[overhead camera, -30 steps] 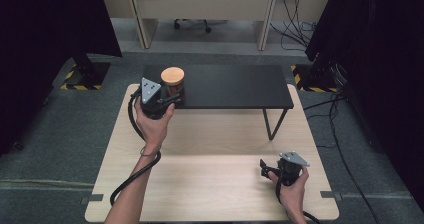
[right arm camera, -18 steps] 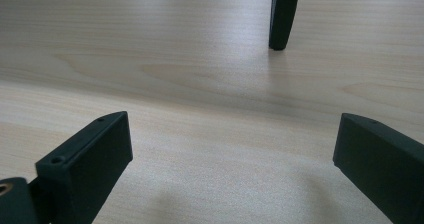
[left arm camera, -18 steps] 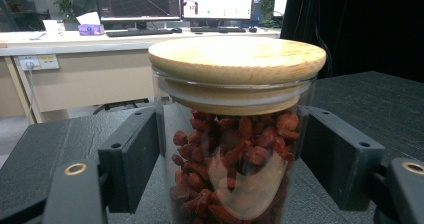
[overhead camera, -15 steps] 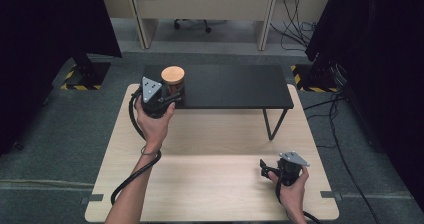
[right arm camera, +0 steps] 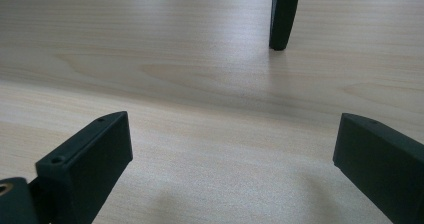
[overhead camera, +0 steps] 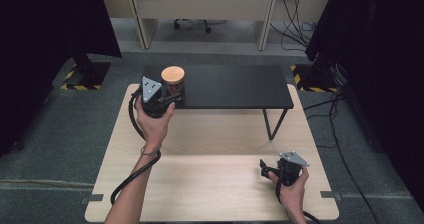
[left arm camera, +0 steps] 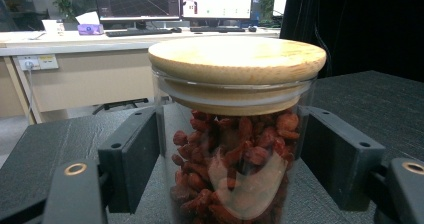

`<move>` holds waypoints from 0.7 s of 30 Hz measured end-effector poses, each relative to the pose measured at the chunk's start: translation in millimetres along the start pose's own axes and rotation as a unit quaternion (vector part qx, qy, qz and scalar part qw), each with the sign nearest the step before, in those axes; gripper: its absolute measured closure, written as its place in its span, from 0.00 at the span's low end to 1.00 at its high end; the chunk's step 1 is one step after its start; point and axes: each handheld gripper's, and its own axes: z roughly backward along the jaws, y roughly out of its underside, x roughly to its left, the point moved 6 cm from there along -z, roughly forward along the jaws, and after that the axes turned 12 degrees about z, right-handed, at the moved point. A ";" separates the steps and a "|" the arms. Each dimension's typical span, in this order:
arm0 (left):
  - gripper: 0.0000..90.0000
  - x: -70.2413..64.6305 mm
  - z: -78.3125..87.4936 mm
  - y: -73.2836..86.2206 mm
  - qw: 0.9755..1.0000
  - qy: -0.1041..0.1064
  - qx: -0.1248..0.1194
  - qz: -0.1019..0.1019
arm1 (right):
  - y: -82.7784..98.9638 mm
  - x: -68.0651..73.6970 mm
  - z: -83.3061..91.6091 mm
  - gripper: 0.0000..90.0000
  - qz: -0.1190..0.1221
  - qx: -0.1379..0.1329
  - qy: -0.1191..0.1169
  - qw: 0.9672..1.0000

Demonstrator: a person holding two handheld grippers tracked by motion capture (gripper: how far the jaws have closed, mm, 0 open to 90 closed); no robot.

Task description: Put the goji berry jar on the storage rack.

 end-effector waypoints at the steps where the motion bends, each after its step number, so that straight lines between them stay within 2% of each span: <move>1: 0.28 -0.1 0.0 0.0 1.000 0.000 0.000 0.000 | 0.0 0.0 0.0 0.03 0.000 0.000 0.000 1.000; 8: 0.27 -1.0 -0.4 -0.1 1.000 -0.004 0.006 -0.002 | 0.3 -0.2 0.1 0.03 0.000 -0.001 0.000 1.000; 13: 0.16 -5.2 1.4 0.3 1.000 -0.012 -0.001 0.002 | 0.4 -0.3 0.2 0.03 0.000 -0.001 0.000 1.000; 16: 0.09 -9.3 4.3 -0.2 1.000 -0.016 -0.006 -0.007 | 0.7 -0.3 0.4 0.03 -0.001 -0.002 0.001 1.000; 21: 0.07 -12.2 9.7 -0.2 1.000 -0.019 0.005 -0.010 | 0.7 -0.2 0.4 0.03 0.000 -0.002 0.001 1.000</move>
